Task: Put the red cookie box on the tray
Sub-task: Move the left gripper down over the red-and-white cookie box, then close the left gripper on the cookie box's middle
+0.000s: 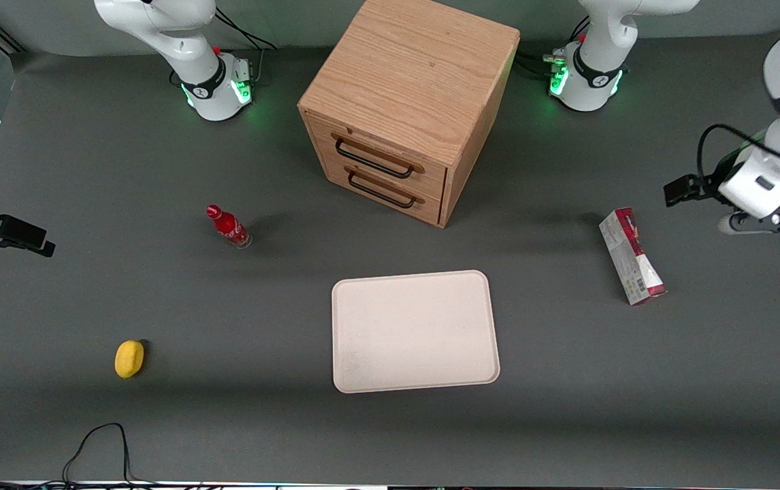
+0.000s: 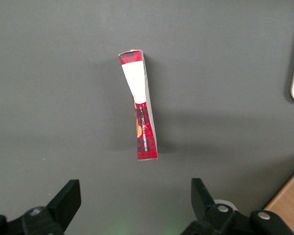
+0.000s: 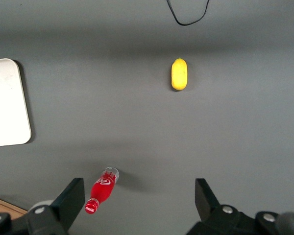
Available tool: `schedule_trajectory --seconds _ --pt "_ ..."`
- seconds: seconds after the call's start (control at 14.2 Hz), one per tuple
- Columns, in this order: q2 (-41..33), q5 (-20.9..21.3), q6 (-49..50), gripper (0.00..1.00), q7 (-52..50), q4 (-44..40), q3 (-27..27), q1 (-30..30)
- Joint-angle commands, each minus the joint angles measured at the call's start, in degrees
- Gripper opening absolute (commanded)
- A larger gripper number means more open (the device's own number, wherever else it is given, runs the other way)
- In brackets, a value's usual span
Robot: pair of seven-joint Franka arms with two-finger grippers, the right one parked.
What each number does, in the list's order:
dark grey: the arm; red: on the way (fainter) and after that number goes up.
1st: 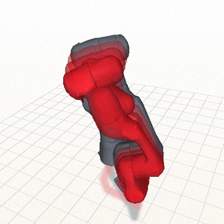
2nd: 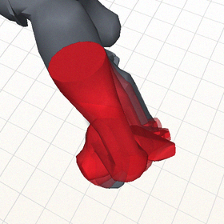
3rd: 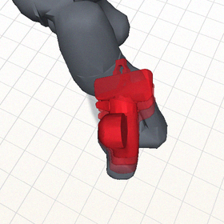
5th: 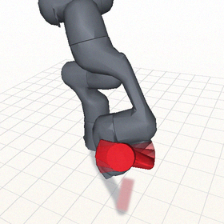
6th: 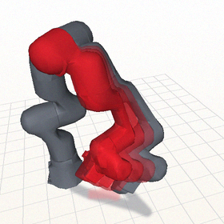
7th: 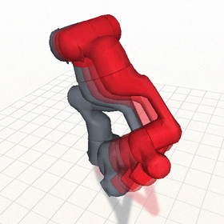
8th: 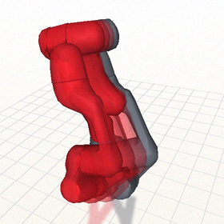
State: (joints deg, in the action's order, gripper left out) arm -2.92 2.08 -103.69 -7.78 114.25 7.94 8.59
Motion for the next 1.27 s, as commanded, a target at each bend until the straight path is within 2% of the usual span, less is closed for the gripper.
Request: schedule_trajectory --seconds 0.0,0.35,0.78,0.92,1.06,1.13,1.2 --pt "0.37 0.65 -6.84 0.99 -7.59 5.43 0.15 0.2" --pt "5.46 0.65 -27.76 0.99 -14.2 16.61 0.41 0.29" --pt "12.06 0.65 -41.38 0.99 -14.02 20.82 2.51 0.82" --pt "13.9 0.47 -44.22 0.95 -14.11 21.1 2.96 1.34" --pt "14.44 -0.92 -44.4 0.83 -14.2 20.93 3.49 1.7" --pt "14.61 -2.32 -44.4 0.69 -14.2 20.93 3.49 1.7" --pt "14.79 -3.03 -44.4 0.45 -14.2 20.84 3.49 1.78"
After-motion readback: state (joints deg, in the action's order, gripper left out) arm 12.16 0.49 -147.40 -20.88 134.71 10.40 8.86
